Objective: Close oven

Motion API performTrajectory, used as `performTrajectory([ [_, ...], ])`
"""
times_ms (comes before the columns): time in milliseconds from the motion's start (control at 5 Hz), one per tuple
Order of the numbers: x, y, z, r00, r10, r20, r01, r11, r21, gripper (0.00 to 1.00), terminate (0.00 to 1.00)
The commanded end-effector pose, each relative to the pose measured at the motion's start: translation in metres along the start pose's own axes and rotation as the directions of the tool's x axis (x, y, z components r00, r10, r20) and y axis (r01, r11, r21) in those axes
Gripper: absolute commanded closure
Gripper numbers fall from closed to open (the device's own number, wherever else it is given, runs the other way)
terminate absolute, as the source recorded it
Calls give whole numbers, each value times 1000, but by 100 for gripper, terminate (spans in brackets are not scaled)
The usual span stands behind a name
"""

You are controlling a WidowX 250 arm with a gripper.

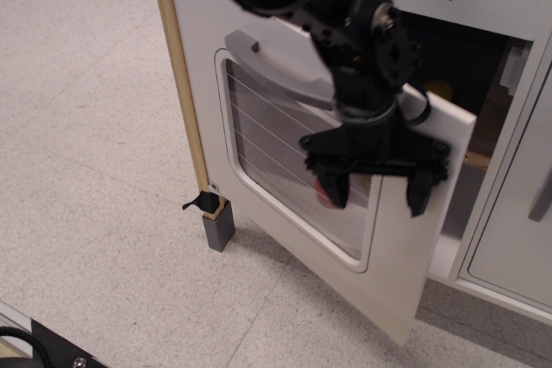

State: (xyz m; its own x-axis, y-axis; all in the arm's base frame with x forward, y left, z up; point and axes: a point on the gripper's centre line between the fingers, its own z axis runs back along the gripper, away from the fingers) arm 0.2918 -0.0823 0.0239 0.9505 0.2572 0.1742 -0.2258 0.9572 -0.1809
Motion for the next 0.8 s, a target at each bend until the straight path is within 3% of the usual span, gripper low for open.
performTrajectory([
  [0,41,-12,-3,991,4,133,-5,1000,7,0,0],
  [600,81,-17,-15,980,11,197,-13,1000,7,0,0],
])
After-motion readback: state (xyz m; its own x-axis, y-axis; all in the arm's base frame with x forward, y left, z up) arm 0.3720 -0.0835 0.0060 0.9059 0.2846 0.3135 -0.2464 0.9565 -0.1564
